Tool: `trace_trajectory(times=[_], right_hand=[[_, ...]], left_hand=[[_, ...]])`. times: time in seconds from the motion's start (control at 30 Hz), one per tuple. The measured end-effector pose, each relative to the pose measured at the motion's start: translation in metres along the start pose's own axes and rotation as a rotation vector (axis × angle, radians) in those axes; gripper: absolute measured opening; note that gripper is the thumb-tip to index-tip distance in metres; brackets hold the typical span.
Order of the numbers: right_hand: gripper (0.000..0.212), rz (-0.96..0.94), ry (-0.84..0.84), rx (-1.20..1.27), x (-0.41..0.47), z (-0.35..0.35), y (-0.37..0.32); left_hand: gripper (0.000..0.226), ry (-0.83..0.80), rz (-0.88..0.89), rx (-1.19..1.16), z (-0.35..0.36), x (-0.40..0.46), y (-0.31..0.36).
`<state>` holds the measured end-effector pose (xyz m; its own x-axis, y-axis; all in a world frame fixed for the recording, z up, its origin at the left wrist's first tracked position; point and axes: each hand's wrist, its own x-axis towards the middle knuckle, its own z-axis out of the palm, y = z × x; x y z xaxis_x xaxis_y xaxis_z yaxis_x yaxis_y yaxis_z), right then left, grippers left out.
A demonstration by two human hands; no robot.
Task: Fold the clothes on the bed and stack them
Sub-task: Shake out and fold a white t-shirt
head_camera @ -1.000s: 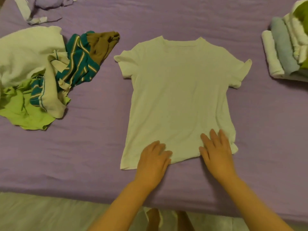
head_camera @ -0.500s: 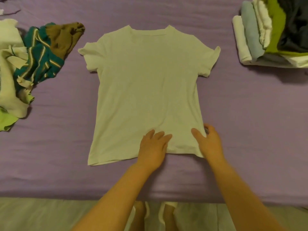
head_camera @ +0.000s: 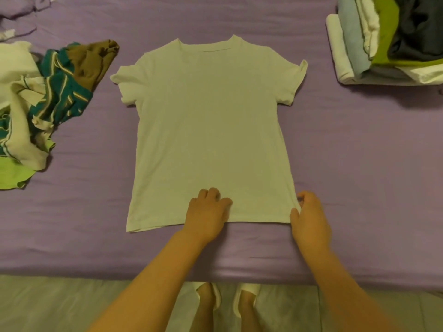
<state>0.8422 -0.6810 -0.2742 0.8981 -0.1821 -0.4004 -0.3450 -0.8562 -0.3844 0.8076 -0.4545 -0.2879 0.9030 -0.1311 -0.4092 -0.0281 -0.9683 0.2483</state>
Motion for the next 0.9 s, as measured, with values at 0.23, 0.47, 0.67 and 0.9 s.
trace_trajectory(times=[0.23,0.47,0.67,0.9], right_hand=[[0.062,-0.151,-0.142,-0.195,0.000,0.010,-0.014],[0.060,-0.405,0.061,-0.195,0.008,0.013,-0.017],[0.047,-0.943,-0.217,-0.240,0.011,0.046,-0.026],[0.035,-0.626,-0.284,-0.153,0.044,0.053,-0.063]], left_hand=[[0.045,-0.138,-0.117,0.010,-0.002,0.002,0.016],[0.041,0.074,-0.120,-0.076,0.016,0.002,0.018],[0.024,-0.075,-0.179,-0.469,-0.001,0.026,-0.011],[0.055,-0.055,-0.138,-0.185,-0.007,0.014,-0.034]])
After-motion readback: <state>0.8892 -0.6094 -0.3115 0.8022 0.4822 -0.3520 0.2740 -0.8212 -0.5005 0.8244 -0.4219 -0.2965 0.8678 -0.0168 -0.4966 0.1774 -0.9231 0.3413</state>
